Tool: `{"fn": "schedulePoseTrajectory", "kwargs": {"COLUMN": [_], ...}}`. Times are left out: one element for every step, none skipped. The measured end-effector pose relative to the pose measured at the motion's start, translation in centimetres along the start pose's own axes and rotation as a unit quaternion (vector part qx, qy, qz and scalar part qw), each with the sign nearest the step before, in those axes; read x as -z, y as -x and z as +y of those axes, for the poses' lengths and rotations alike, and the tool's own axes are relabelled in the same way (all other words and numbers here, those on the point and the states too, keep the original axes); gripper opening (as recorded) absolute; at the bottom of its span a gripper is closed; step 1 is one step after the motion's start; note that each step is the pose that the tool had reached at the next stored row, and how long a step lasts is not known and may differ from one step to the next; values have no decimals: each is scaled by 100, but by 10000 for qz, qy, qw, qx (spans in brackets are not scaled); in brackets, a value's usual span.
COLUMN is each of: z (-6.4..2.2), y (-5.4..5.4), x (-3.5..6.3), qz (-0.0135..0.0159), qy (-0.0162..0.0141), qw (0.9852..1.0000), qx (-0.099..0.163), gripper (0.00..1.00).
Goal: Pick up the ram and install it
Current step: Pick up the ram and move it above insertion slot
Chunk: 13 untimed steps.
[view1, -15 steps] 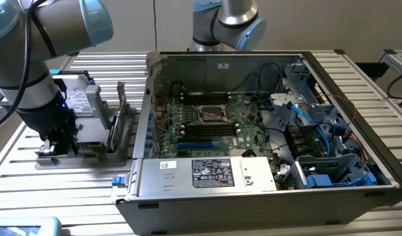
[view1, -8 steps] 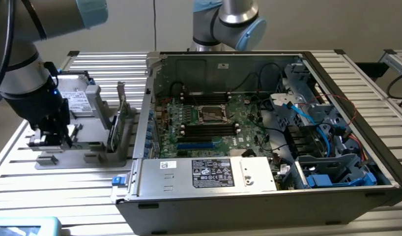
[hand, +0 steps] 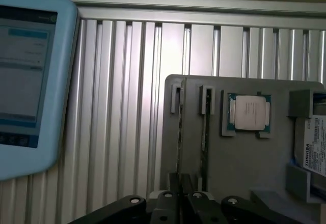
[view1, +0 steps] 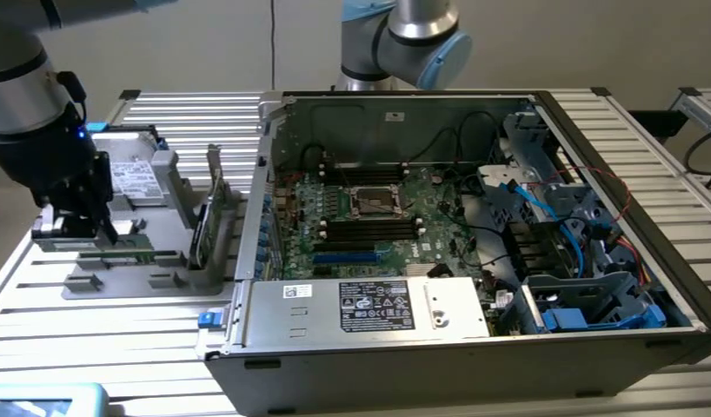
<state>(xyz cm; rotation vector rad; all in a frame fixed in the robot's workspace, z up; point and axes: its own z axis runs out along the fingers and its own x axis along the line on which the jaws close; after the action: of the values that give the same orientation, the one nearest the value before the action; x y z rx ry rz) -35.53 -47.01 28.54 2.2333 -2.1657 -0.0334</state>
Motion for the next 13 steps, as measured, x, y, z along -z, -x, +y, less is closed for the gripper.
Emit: {"fn": "schedulePoseTrajectory", "kwargs": {"z": [-19, -41, -67, -97, -131, -166, -200, -230, -263, -295, -326, -350, -370], "y": [-8, -17, -24, -30, -38, -45, -53, -60, -67, -75, -81, -84, -86], "x": [47, 91, 138, 185, 231, 280, 328, 371, 418, 464, 513, 559, 605], "qz": [0, 0, 0, 0, 0, 0, 0, 0, 0, 0, 0, 0, 1], "qy": [1, 0, 0, 0, 0, 0, 1, 0, 0, 1, 0, 0, 1], "qw": [10000, 10000, 10000, 10000, 10000, 10000, 10000, 10000, 10000, 10000, 10000, 10000, 10000], "qx": [-1, 0, 0, 0, 0, 0, 0, 0, 0, 0, 0, 0, 0], "gripper": [13, 13, 13, 13, 13, 13, 13, 13, 13, 13, 13, 13, 13]}}
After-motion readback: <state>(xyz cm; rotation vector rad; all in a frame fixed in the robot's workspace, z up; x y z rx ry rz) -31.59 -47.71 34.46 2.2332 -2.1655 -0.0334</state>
